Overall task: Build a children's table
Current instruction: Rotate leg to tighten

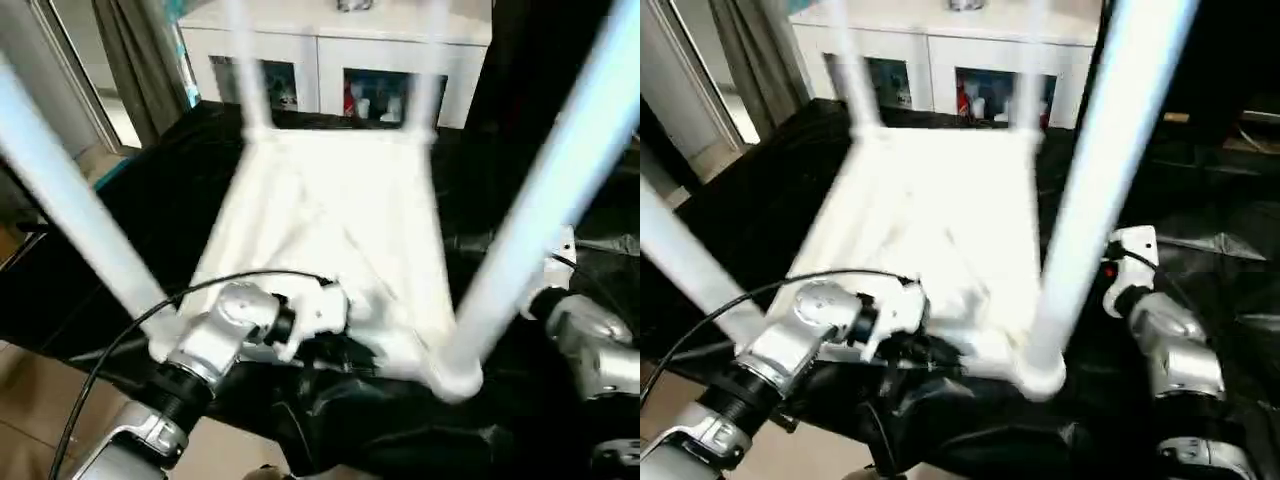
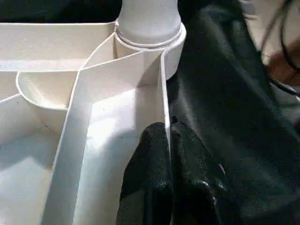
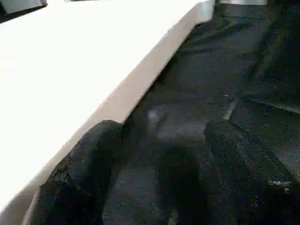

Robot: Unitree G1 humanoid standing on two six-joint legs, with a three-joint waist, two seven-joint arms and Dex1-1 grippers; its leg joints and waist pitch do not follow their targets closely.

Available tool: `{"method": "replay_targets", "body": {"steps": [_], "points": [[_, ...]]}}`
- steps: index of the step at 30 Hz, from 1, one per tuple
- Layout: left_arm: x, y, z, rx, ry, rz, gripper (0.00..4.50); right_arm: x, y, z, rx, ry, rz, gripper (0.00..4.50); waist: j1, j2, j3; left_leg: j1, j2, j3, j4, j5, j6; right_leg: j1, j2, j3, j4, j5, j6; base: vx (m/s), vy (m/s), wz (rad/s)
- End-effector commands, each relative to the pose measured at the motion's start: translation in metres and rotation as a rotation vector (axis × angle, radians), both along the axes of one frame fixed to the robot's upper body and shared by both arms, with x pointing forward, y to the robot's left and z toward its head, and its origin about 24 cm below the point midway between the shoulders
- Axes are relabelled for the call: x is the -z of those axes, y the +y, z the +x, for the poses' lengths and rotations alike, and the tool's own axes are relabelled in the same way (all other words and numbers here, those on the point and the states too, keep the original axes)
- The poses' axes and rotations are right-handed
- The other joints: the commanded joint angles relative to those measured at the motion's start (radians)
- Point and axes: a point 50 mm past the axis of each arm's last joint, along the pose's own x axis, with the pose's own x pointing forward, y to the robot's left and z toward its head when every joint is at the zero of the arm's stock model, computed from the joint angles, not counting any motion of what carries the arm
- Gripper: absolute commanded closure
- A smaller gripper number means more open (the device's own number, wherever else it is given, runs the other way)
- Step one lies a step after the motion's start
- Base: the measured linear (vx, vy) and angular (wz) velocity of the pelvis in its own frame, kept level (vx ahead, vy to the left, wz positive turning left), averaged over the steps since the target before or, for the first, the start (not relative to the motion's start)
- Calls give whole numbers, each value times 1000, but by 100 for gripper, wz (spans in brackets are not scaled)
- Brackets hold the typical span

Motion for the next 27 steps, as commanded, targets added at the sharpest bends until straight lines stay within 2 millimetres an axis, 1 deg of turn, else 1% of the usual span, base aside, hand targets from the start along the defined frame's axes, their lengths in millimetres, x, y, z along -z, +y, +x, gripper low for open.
{"method": "replay_targets", "body": {"steps": [1,4,6,7,8,9,10,11,12,13,14,15,16,17,18,19,20,21,22,23,24,25,26,27], "points": [[-6,-2,2,75,-60,2,450,0,1,1,18,-12,-9,125,-14,-28,-57,30,54,-19,-66,-122,69,43,-53,38,-75,-90,-221,0,0,0],[-7,1,6,52,-73,0,450,0,1,1,28,-15,-8,125,-19,-27,-59,27,53,-19,-67,-123,60,45,-53,38,-72,-62,-221,0,0,0],[-10,5,13,-1,-111,-14,450,0,3,2,42,-24,-1,125,-24,-35,-59,25,51,-18,-66,-118,65,46,-52,37,-70,-46,-225,0,0,0],[-15,10,20,-73,-112,-46,422,0,9,5,54,-33,6,125,-29,-39,-59,22,50,-18,-66,-112,70,46,-53,37,-69,-42,-228,0,0,0],[-15,10,20,-73,-112,-46,405,0,9,5,54,-33,6,124,-29,-39,-59,22,50,-18,-66,-112,70,46,-53,37,-69,-42,-228,0,0,0],[-19,13,24,-119,-97,-78,393,0,14,8,60,-38,2,124,-36,-47,-60,22,50,-17,-65,-113,75,47,-55,36,-69,-56,-233,0,0,0],[-21,16,25,-146,-91,-103,387,-1,17,10,61,-40,1,124,-39,-54,-59,20,50,-17,-66,-107,76,48,-55,36,-67,-56,-235,0,0,0],[-24,18,26,-176,-86,-134,381,-1,20,12,64,-43,-1,124,-43,-46,-59,18,49,-18,-65,-99,78,48,-55,35,-66,-57,-239,0,0,0],[-28,21,28,-220,-96,-170,370,-3,22,14,70,-45,-4,124,-48,-54,-58,17,50,-17,-65,-96,75,48,-55,35,-65,-54,-244,0,0,0],[-30,23,29,-248,-105,-194,370,-4,23,15,76,-47,-7,124,-56,-63,-59,18,50,-17,-66,-93,75,49,-53,34,-63,-36,-258,0,0,0],[-34,25,30,-294,-104,-231,350,-5,22,16,92,-48,-7,124,-57,-67,-58,21,52,-18,-65,-84,80,48,-55,35,-58,-23,-265,0,0,0],[-38,29,32,-364,-100,-282,342,-5,19,16,110,-44,-6,124,-64,-80,-55,22,52,-13,-65,-77,90,46,-50,37,-62,-17,-264,0,0,0],[-38,29,32,-364,-100,-282,342,-5,19,16,110,-44,-6,124,-62,-75,-56,22,52,-14,-63,-70,91,47,-50,37,-56,-6,-266,0,0,0],[-44,33,32,-421,-108,-325,337,-4,17,14,116,-35,-22,124,-61,-81,-56,23,54,-13,-62,-54,97,47,-50,39,-53,10,-264,0,0,0],[-49,36,32,-480,-120,-370,331,-4,13,12,122,-25,-43,124,-66,-95,-54,25,55,-10,-62,-51,102,45,-48,40,-57,20,-264,0,0,0],[-50,37,32,-488,-119,-374,331,-4,13,12,123,-24,-44,124,-64,-93,-54,23,53,-11,-62,-45,101,48,-48,40,-54,25,-263,0,0,0],[-53,41,32,-545,-115,-401,331,-4,10,11,132,-16,-53,124,-64,-93,-54,27,56,-11,-62,-45,97,47,-48,41,-53,31,-263,0,0,0],[-60,46,30,-616,-116,-454,331,-5,5,8,144,-5,-65,124,-64,-105,-52,28,59,-11,-62,-39,98,48,-47,41,-52,42,-266,0,0,0],[-64,50,27,-660,-112,-489,331,-6,3,7,145,-2,-74,124,-64,-105,-51,29,61,-10,-64,-40,97,48,-46,42,-53,44,-266,0,0,0],[-69,54,23,-699,-114,-522,331,-8,2,5,146,1,-82,124,-63,-106,-48,30,60,-9,-64,-51,95,46,-44,43,-56,31,-265,0,0,0],[-72,57,20,-724,-119,-541,331,-9,1,4,146,5,-87,124,-64,-109,-45,29,58,-9,-66,-66,86,46,-43,43,-59,5,-258,0,0,0],[-72,57,20,-724,-119,-541,331,-9,1,4,146,5,-87,124,-63,-108,-44,30,58,-9,-67,-76,79,46,-43,44,-60,-9,-253,0,0,0],[-76,60,16,-748,-125,-557,331,-10,1,2,145,9,-98,124,-65,-111,-41,31,59,-9,-69,-96,66,44,-42,45,-64,-40,-242,0,0,0],[-80,64,11,-781,-127,-578,331,-9,0,0,142,16,-109,124,-64,-112,-40,30,61,-11,-70,-106,53,47,-44,46,-64,-51,-236,0,0,0]]}}
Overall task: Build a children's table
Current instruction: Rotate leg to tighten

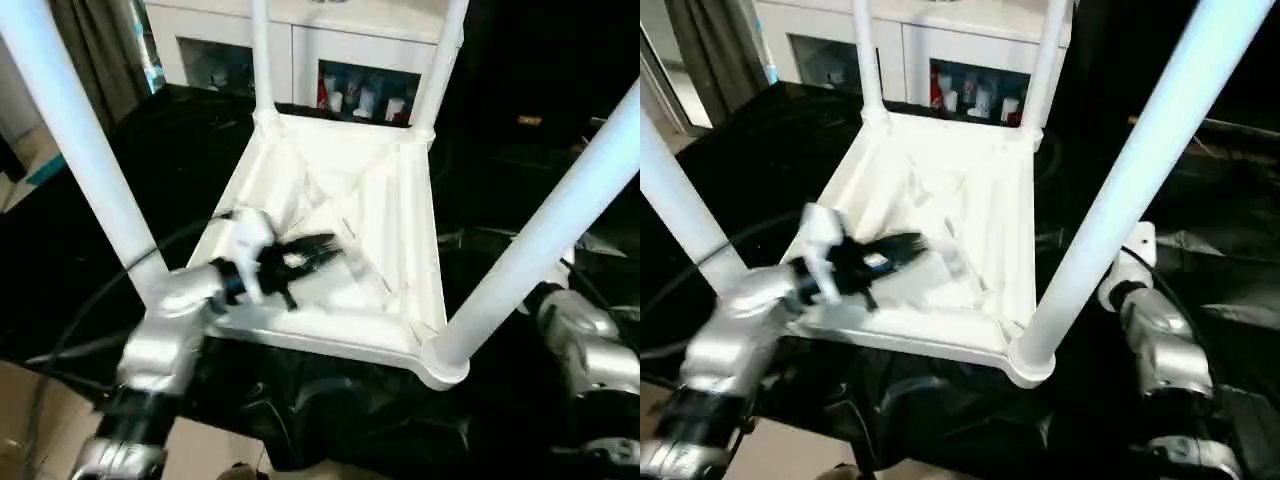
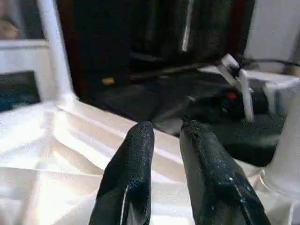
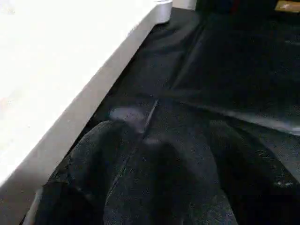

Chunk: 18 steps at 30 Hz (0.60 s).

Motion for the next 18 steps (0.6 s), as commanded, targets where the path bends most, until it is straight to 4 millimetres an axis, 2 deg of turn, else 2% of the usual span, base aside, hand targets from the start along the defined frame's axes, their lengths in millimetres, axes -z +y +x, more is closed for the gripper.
{"method": "replay_targets", "body": {"steps": [1,2,3,4,6,8,9,10,12,14,16,18], "points": [[-9,4,-4,-37,-10,-33,331,-2,-4,-3,6,16,-33,124,-5,-16,-66,29,53,-13,-69,-119,53,46,-48,44,-70,-68,-231,0,0,0],[-10,6,-6,-51,-5,-44,331,-1,-4,-4,6,18,-39,124,-8,-18,-66,29,50,-13,-69,-127,44,46,-45,44,-71,-80,-225,0,0,0],[-11,6,-7,-59,0,-49,331,-1,-4,-4,5,19,-42,124,-7,-13,-66,30,49,-13,-69,-128,37,44,-45,45,-73,-87,-217,0,0,0],[-11,11,-12,-91,15,-47,331,-1,-4,-6,9,21,-46,124,-10,-15,-67,28,51,-15,-69,-121,30,47,-44,45,-69,-68,-214,0,0,0],[-9,18,-20,-133,40,-41,331,-1,-4,-7,15,24,-49,124,-14,-19,-65,25,49,-15,-69,-113,33,49,-42,44,-68,-54,-206,0,0,0],[-8,21,-25,-158,54,-46,331,-1,-4,-8,15,27,-49,124,-20,-22,-64,25,46,-14,-69,-122,32,47,-40,44,-73,-78,-201,0,0,0],[-7,23,-30,-174,67,-48,331,-2,-2,-8,8,30,-50,124,-22,-17,-63,25,48,-16,-71,-135,26,47,-40,44,-74,-93,-197,0,0,0],[-7,23,-32,-182,76,-50,331,-2,-2,-9,6,32,-52,124,-24,-18,-63,25,48,-16,-71,-142,23,46,-40,44,-75,-102,-193,0,0,0],[-6,22,-36,-194,89,-58,331,-1,0,-10,-5,38,-63,124,-25,-11,-62,28,47,-17,-73,-163,9,43,-39,45,-78,-128,-183,0,0,0],[-2,20,-39,-200,110,-70,331,0,2,-11,-19,45,-78,124,-27,-18,-61,26,47,-17,-73,-165,5,45,-38,45,-78,-123,-178,0,0,0],[1,17,-42,-200,120,-60,331,2,3,-13,-22,49,-68,124,-27,-13,-61,27,45,-16,-72,-169,3,43,-37,46,-80,-130,-173,0,0,0],[0,14,-43,-198,125,-61,331,4,3,-13,-24,53,-70,124,-25,-14,-63,30,46,-17,-71,-167,0,43,-36,47,-79,-118,-168,0,0,0]]}}
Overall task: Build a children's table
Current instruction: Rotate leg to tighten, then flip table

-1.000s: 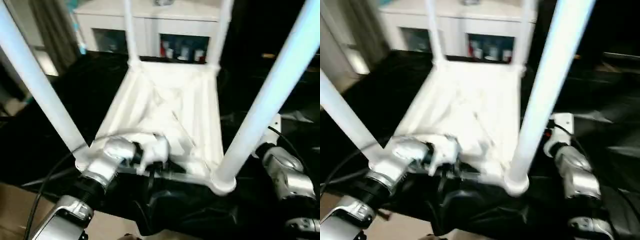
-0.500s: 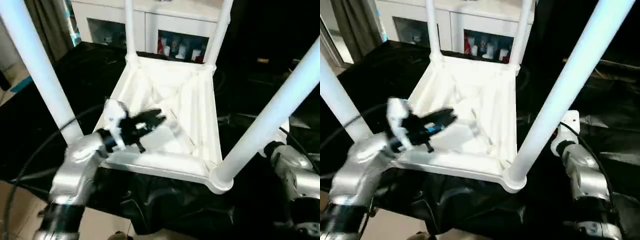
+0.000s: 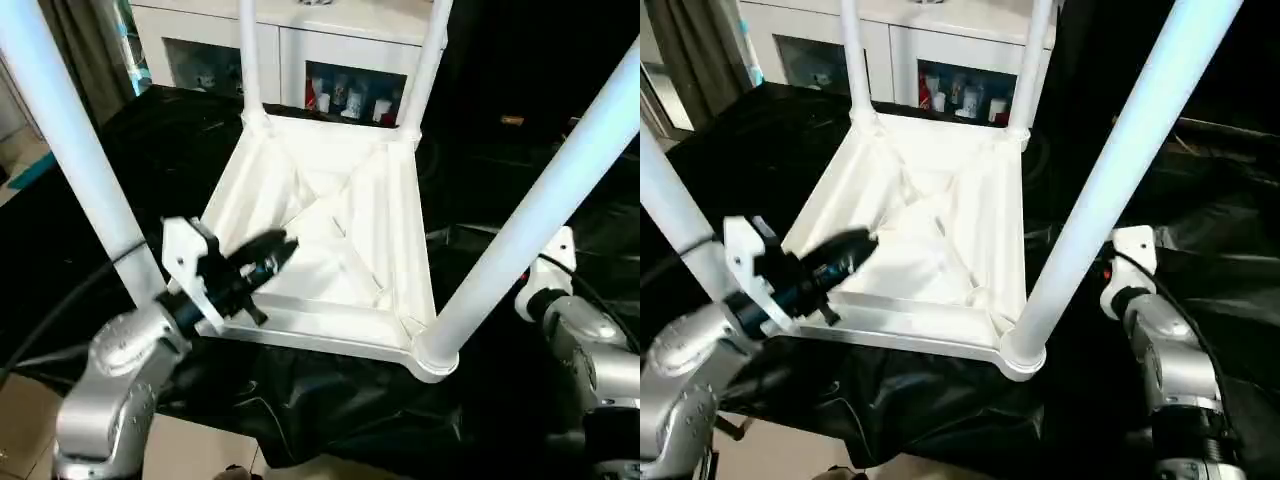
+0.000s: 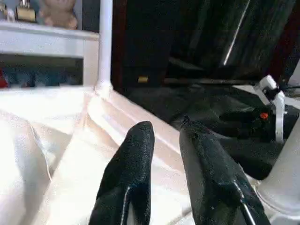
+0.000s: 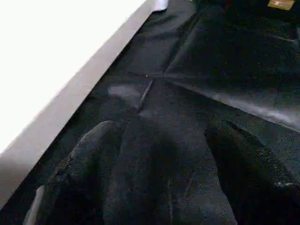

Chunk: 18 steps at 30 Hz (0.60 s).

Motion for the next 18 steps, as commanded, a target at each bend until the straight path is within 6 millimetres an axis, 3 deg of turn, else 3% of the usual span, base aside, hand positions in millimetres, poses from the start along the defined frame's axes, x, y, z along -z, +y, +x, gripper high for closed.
{"method": "replay_targets", "body": {"steps": [1,3,5,6,7,8,10,12,13,14,15,17,18], "points": [[-6,-5,-2,10,-19,6,331,-1,-1,0,2,2,-13,124,-3,-8,-65,25,44,-17,-71,-166,9,40,-39,44,-78,-116,-171,0,0,0],[-13,-2,1,9,-21,8,331,-6,5,4,-6,-19,-3,124,-3,15,-65,25,42,-19,-73,-172,0,40,-38,43,-78,-100,-176,0,0,0],[-15,0,3,6,-24,11,331,-8,8,6,-9,-30,7,124,-6,5,-65,24,39,-19,-73,-190,-4,42,-36,43,-78,-113,-175,0,0,0],[-17,2,2,12,-20,11,331,-10,13,6,-22,-49,21,124,1,46,-66,28,38,-25,-75,-200,-16,41,-40,43,-74,-112,-179,0,0,0],[-18,4,1,17,-17,10,331,-10,16,5,-30,-61,29,124,-9,21,-64,26,38,-21,-75,-213,-19,41,-34,43,-80,-101,-179,0,0,0],[-20,7,1,41,-3,10,331,-12,23,5,-57,-81,46,124,-2,46,-67,27,34,-25,-74,-212,-22,44,-37,43,-73,-95,-184,0,0,0],[-21,12,-2,104,32,37,331,-13,35,2,-112,-103,53,124,-9,40,-67,26,31,-24,-75,-238,-17,44,-32,41,-79,-107,-186,0,0,0],[-17,14,-7,170,76,81,331,-12,40,1,-142,-107,54,124,-1,49,-67,27,32,-24,-76,-229,-6,43,-37,43,-82,-144,-192,0,0,0],[-14,15,-11,224,114,120,331,-11,42,-1,-159,-103,57,124,2,44,-69,26,33,-25,-76,-216,0,43,-37,44,-76,-156,-193,0,0,0],[-11,15,-14,257,139,145,331,-10,43,-2,-169,-100,59,124,1,48,-68,27,34,-25,-77,-210,0,42,-36,45,-78,-156,-193,0,0,0],[-9,15,-16,291,166,170,331,-9,43,-2,-188,-93,53,124,-2,35,-66,29,36,-21,-77,-216,-3,39,-32,45,-81,-158,-194,0,0,0],[-7,15,-17,306,179,181,331,-8,43,-2,-199,-89,48,124,4,47,-67,31,36,-23,-78,-211,-8,38,-35,46,-78,-159,-195,0,0,0],[-2,14,-18,341,210,241,331,-6,41,-1,-217,-73,24,124,5,31,-67,31,36,-22,-78,-215,-9,39,-35,48,-77,-166,-194,0,0,0]]}}
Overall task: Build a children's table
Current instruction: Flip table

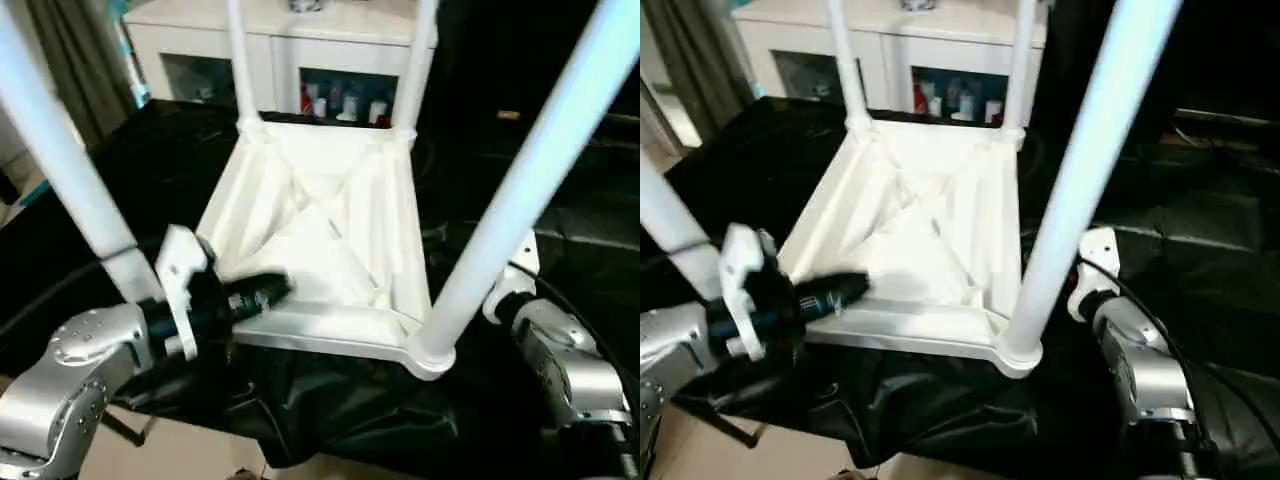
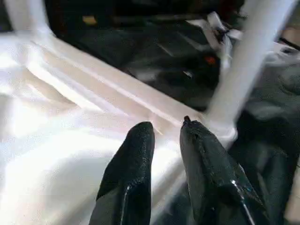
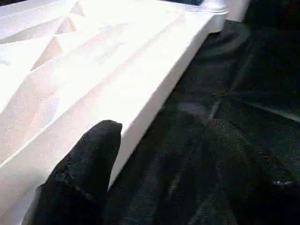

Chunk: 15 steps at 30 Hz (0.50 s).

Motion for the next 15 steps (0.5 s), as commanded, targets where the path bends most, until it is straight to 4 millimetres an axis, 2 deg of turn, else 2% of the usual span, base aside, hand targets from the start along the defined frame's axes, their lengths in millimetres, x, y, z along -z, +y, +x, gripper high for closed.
{"method": "replay_targets", "body": {"steps": [1,2,3,4,5,6,8,10,11,12,14,15], "points": [[4,-2,-2,59,24,67,331,-2,-3,2,-29,-6,-30,124,4,-7,-58,25,37,-22,-76,-220,-6,35,-43,38,-80,-192,-185,0,0,0],[8,-2,-3,76,41,105,331,-3,-4,4,-34,-4,-45,124,0,-16,-57,25,37,-19,-76,-223,-5,34,-41,40,-83,-198,-180,0,0,0],[8,-2,-3,76,41,105,331,-3,-4,4,-34,-4,-45,124,1,-11,-57,25,36,-21,-77,-220,-11,34,-42,40,-81,-201,-176,0,0,0],[14,-1,-1,76,55,152,331,-5,-7,6,-35,-6,-56,124,2,-11,-57,27,36,-20,-76,-222,-17,33,-42,41,-82,-198,-175,0,0,0],[18,0,0,84,68,190,331,-7,-8,8,-34,-10,-62,124,-2,-22,-57,26,36,-19,-76,-224,-15,33,-40,41,-84,-201,-171,0,0,0],[18,0,0,84,68,190,331,-7,-8,8,-34,-10,-62,124,0,-18,-59,26,34,-20,-75,-215,-15,35,-43,42,-79,-199,-166,0,0,0],[20,1,0,92,76,211,331,-7,-9,9,-35,-11,-65,124,0,-17,-60,26,36,-20,-74,-206,-15,35,-44,43,-80,-184,-167,0,0,0],[31,1,2,127,112,308,331,-8,-11,8,-43,-12,-80,124,2,-27,-62,25,34,-19,-72,-182,-3,36,-43,42,-77,-166,-171,0,0,0],[40,2,6,137,118,381,331,-8,-13,8,-46,-11,-88,124,1,-26,-62,25,34,-19,-72,-179,-1,36,-43,42,-77,-162,-170,0,0,0],[47,3,10,138,110,444,331,-8,-15,8,-49,-10,-95,124,0,-36,-61,25,34,-17,-70,-172,6,35,-41,43,-79,-164,-160,0,0,0],[51,4,14,136,100,483,331,-8,-16,8,-49,-9,-98,124,2,-34,-64,23,34,-18,-69,-155,6,39,-45,45,-75,-155,-157,0,0,0],[54,6,21,100,84,524,331,-8,-18,8,-46,-10,-100,124,4,-33,-64,27,37,-18,-70,-154,1,36,-46,43,-75,-145,-169,0,0,0]]}}
